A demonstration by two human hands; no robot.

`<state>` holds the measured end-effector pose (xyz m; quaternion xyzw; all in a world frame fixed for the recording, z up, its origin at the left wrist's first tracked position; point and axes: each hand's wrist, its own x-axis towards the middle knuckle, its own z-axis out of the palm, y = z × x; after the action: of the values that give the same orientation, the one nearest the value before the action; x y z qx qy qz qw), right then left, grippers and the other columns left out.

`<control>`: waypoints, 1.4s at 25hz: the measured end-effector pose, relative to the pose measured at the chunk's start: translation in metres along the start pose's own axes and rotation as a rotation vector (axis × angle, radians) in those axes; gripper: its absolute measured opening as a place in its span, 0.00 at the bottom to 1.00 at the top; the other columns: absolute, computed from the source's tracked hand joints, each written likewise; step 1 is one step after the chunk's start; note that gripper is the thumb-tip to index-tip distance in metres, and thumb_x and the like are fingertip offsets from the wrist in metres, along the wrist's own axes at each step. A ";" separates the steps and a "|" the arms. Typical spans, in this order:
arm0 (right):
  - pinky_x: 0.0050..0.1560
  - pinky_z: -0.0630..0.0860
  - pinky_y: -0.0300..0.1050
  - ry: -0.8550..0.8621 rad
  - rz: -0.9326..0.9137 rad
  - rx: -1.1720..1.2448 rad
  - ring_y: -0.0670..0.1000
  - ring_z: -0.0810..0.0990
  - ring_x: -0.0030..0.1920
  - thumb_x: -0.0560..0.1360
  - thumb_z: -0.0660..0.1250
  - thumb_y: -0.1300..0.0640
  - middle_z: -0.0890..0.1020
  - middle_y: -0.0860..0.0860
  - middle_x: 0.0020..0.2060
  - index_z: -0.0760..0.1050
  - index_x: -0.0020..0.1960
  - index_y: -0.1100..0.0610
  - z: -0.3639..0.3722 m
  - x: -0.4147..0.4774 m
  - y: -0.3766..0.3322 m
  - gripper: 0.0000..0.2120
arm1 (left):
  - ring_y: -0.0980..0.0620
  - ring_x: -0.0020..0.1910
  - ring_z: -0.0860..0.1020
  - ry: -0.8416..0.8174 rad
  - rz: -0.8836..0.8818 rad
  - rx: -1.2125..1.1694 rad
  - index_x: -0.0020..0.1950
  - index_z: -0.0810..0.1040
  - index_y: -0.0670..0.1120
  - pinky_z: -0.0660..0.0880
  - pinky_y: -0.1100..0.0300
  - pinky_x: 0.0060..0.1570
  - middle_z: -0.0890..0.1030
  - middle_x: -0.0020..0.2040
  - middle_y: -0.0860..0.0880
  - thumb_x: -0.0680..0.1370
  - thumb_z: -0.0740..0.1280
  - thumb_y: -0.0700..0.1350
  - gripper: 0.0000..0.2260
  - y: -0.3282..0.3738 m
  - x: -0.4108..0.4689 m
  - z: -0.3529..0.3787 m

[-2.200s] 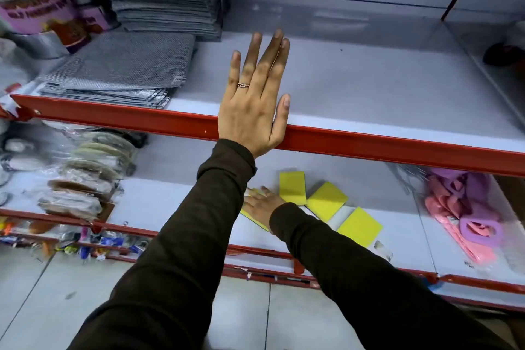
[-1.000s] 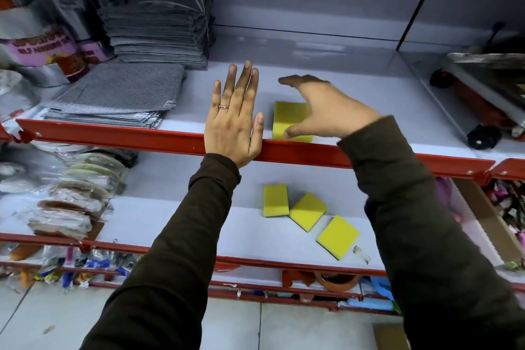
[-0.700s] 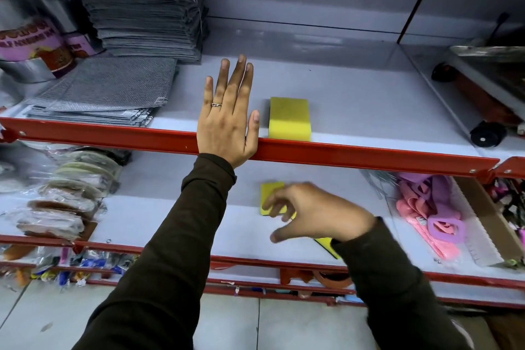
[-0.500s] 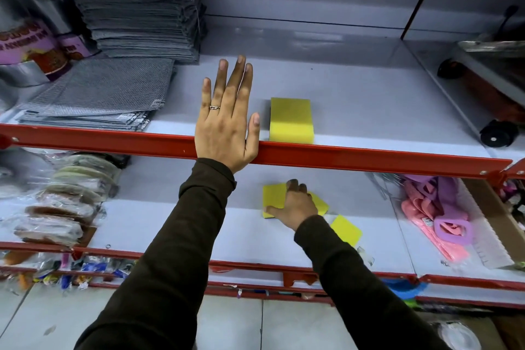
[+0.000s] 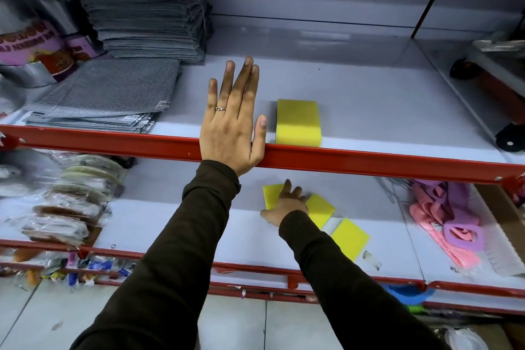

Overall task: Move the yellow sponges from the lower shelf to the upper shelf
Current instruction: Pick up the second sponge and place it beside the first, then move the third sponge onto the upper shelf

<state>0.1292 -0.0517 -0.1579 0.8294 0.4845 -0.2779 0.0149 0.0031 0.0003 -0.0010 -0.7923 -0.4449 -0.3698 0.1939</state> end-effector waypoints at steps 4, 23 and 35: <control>0.60 0.73 0.49 0.007 -0.113 0.090 0.63 0.72 0.68 0.66 0.73 0.41 0.66 0.61 0.70 0.47 0.80 0.55 -0.046 -0.068 0.016 0.52 | 0.39 0.83 0.54 -0.017 -0.003 -0.004 0.82 0.55 0.39 0.44 0.45 0.82 0.58 0.83 0.41 0.81 0.52 0.51 0.31 0.002 -0.001 -0.002; 0.48 0.70 0.45 0.281 -0.037 0.030 0.60 0.78 0.61 0.69 0.71 0.35 0.78 0.58 0.54 0.75 0.63 0.63 -0.246 -0.100 0.021 0.36 | 0.41 0.83 0.52 -0.011 0.003 -0.011 0.83 0.54 0.40 0.45 0.45 0.83 0.56 0.84 0.42 0.81 0.53 0.51 0.31 -0.001 -0.002 -0.002; 0.43 0.74 0.45 -0.274 -0.238 -0.103 0.51 0.80 0.43 0.68 0.71 0.33 0.81 0.50 0.43 0.81 0.47 0.53 -0.152 -0.130 0.078 0.23 | 0.41 0.83 0.52 -0.015 -0.013 0.011 0.83 0.52 0.41 0.44 0.45 0.82 0.55 0.84 0.42 0.81 0.52 0.51 0.31 0.000 -0.002 0.001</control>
<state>0.2118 -0.1521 0.0133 0.7186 0.5864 -0.3627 0.0903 0.0025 -0.0005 -0.0033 -0.7910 -0.4537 -0.3626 0.1924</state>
